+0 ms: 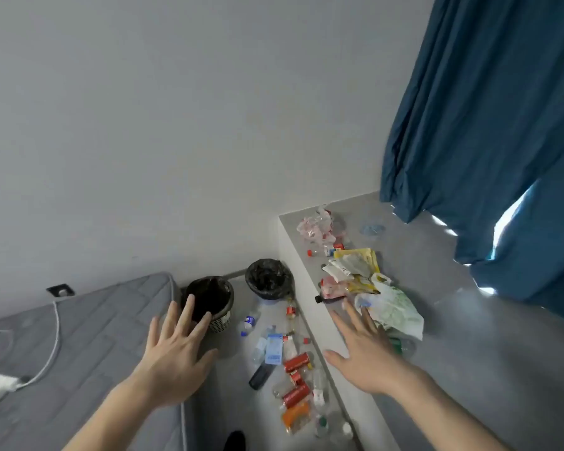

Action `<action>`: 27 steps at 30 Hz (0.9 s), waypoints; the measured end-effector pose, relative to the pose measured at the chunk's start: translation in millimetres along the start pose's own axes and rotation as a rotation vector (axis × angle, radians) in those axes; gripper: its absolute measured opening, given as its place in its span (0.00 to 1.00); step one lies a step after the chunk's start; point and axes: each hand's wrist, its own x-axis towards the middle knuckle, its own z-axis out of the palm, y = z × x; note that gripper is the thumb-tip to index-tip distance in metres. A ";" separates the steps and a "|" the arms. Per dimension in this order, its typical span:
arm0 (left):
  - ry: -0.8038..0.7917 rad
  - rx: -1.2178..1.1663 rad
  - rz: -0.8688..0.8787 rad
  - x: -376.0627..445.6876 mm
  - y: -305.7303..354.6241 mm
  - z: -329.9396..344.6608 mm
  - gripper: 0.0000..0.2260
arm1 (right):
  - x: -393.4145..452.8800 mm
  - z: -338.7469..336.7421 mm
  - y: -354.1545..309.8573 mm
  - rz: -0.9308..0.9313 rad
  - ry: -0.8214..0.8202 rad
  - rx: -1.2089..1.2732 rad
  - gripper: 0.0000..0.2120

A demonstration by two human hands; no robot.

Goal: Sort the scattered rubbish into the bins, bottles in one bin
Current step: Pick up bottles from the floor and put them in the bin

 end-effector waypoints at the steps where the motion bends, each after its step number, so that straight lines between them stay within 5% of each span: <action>1: -0.003 0.009 0.005 10.1 -6.2 3.0 0.35 | 8.7 4.3 -2.4 -0.011 -0.011 -0.008 0.38; 15: -0.172 -0.015 0.180 230.8 -101.3 -14.0 0.32 | 159.2 18.3 -93.3 0.236 -0.050 0.125 0.36; 27: -0.258 -0.074 0.228 299.9 -90.2 -8.8 0.28 | 194.9 15.4 -82.2 0.328 -0.021 0.217 0.37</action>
